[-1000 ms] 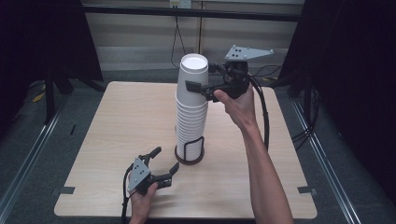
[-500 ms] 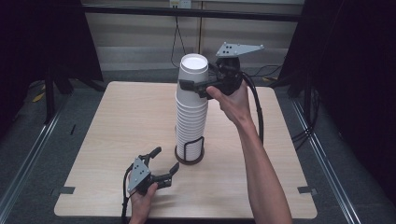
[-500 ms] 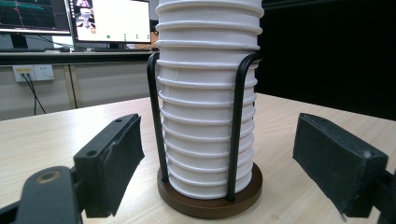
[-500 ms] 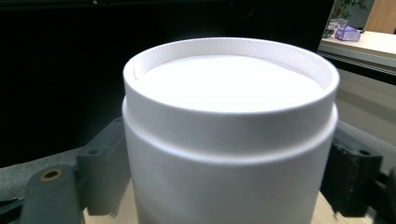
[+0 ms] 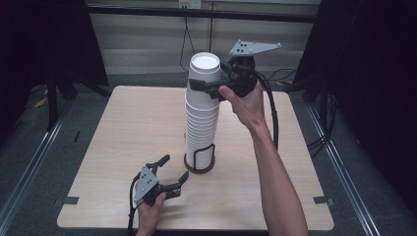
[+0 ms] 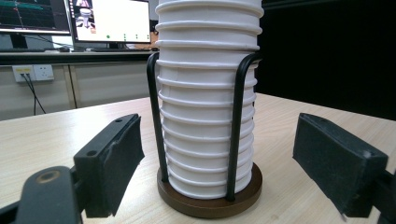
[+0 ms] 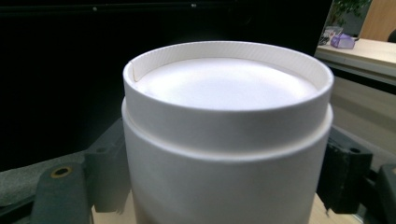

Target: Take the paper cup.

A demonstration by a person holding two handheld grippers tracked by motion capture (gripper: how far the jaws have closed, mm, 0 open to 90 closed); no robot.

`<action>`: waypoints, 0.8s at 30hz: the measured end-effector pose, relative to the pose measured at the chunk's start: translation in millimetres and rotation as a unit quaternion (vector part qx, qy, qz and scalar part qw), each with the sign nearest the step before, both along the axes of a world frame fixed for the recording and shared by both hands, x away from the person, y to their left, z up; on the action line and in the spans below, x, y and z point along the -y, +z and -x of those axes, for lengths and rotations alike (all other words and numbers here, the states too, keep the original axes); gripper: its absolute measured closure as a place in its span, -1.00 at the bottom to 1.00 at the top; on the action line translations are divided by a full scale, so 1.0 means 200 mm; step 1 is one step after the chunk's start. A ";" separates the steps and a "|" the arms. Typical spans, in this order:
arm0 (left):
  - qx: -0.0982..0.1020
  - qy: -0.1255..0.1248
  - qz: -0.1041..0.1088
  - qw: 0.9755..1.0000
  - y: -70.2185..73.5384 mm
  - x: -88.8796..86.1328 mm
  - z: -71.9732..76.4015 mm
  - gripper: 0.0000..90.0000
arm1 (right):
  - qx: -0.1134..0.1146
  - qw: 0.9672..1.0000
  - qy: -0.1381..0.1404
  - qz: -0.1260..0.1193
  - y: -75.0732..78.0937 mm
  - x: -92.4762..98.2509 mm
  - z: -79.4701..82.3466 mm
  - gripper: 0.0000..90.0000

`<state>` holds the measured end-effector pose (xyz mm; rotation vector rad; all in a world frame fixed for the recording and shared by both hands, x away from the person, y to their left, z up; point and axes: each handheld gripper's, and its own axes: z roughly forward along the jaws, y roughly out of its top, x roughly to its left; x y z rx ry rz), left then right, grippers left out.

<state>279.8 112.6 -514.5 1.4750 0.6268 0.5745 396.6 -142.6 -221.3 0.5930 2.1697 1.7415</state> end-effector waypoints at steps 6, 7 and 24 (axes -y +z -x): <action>0.000 -0.001 0.000 1.000 0.00 0.00 0.00 -0.65 | 0.006 1.000 0.001 -0.011 0.02 0.00 0.01 -0.54; 0.001 -0.002 0.001 1.000 0.00 0.00 0.00 -0.65 | 0.006 1.000 0.002 -0.013 0.02 0.00 0.01 -0.54; 0.000 -0.002 0.000 1.000 0.00 0.00 0.00 -0.65 | 0.025 0.999 -0.003 -0.042 0.09 0.02 0.03 -0.53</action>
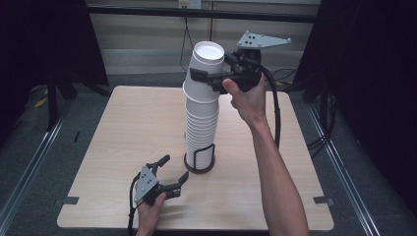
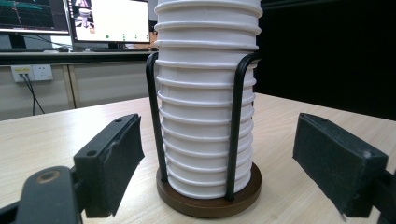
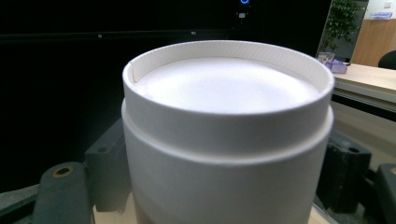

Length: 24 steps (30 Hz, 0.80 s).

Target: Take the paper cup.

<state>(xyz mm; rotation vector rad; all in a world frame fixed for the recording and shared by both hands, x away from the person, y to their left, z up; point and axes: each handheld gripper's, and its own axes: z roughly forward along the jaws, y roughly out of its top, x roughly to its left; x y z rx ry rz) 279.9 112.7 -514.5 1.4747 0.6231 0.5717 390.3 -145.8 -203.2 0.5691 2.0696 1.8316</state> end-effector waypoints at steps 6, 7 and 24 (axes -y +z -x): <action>0.000 0.000 0.000 1.000 0.00 0.00 0.00 -0.65 | 0.008 1.000 -0.003 -0.010 0.04 0.02 0.01 -0.53; 0.000 0.000 0.000 1.000 0.00 0.00 0.00 -0.65 | 0.008 1.000 -0.003 -0.013 0.04 0.02 0.01 -0.53; 0.000 0.000 0.000 1.000 0.00 0.00 0.00 -0.65 | 0.028 0.998 -0.002 -0.053 0.10 0.08 0.05 -0.53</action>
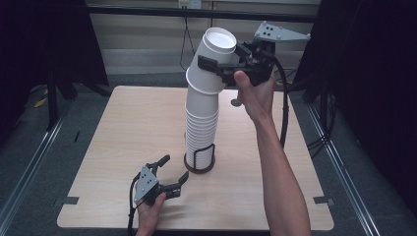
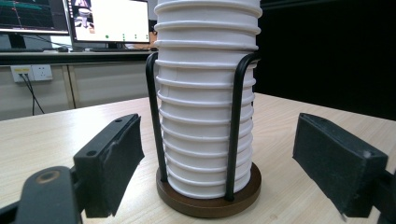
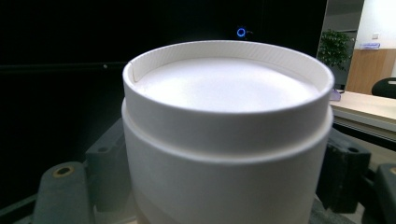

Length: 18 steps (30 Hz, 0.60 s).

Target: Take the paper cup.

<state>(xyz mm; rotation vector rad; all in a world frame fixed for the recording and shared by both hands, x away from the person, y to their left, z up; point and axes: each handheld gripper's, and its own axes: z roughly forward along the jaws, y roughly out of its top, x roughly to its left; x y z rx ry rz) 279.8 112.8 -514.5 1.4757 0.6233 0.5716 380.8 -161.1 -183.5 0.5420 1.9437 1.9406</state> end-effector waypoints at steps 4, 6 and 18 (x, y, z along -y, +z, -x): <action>0.000 0.000 0.000 1.000 0.00 0.00 0.00 -0.65 | 0.003 1.000 -0.001 -0.008 0.01 0.02 0.01 -0.53; 0.000 0.000 0.000 1.000 0.00 0.00 0.00 -0.65 | 0.005 1.000 -0.002 -0.012 0.01 0.03 0.01 -0.53; 0.000 0.000 0.000 1.000 0.00 0.00 0.00 -0.65 | 0.017 1.000 -0.005 -0.026 0.04 0.09 0.05 -0.53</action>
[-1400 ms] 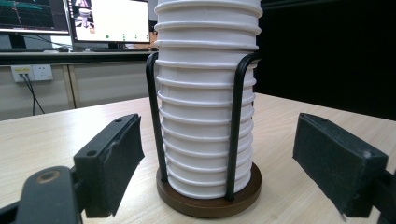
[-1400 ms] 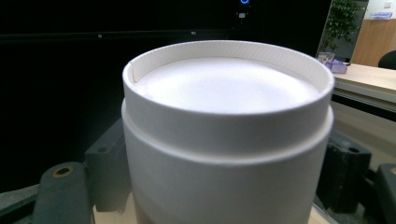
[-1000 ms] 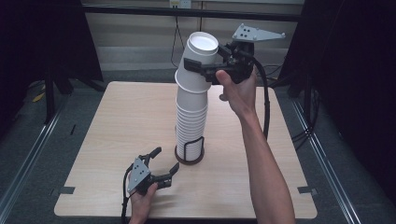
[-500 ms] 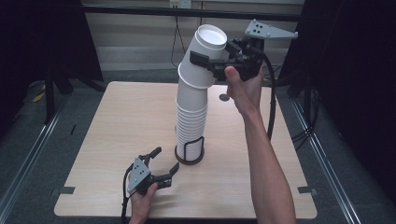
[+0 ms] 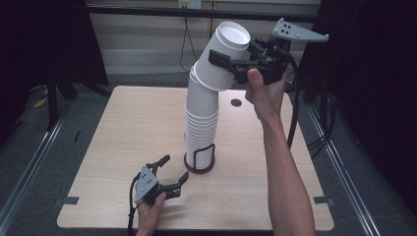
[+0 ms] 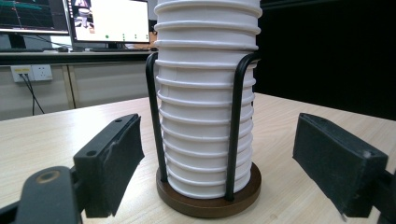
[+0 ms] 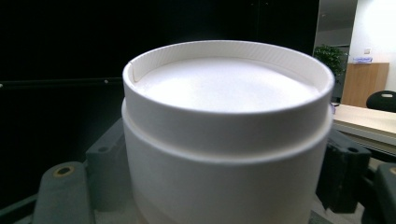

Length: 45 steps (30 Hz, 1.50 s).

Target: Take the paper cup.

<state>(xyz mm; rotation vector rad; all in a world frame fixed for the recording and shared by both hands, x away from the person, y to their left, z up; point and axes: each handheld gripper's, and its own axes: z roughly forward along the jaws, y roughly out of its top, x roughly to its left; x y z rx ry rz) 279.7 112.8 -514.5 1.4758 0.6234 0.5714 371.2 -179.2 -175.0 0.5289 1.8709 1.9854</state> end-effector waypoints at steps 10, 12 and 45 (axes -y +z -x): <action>0.000 0.000 0.000 1.000 0.00 0.00 0.00 -0.65 | 0.004 1.000 -0.012 -0.009 0.01 0.10 0.04 -0.53; 0.000 -0.001 0.000 1.000 0.00 0.00 0.00 -0.65 | 0.006 1.000 -0.014 -0.009 0.02 0.12 0.06 -0.53; -0.014 -0.009 -0.006 1.000 0.01 0.02 -0.01 -0.66 | -0.025 0.999 -0.045 -0.001 -0.27 0.33 0.21 -0.53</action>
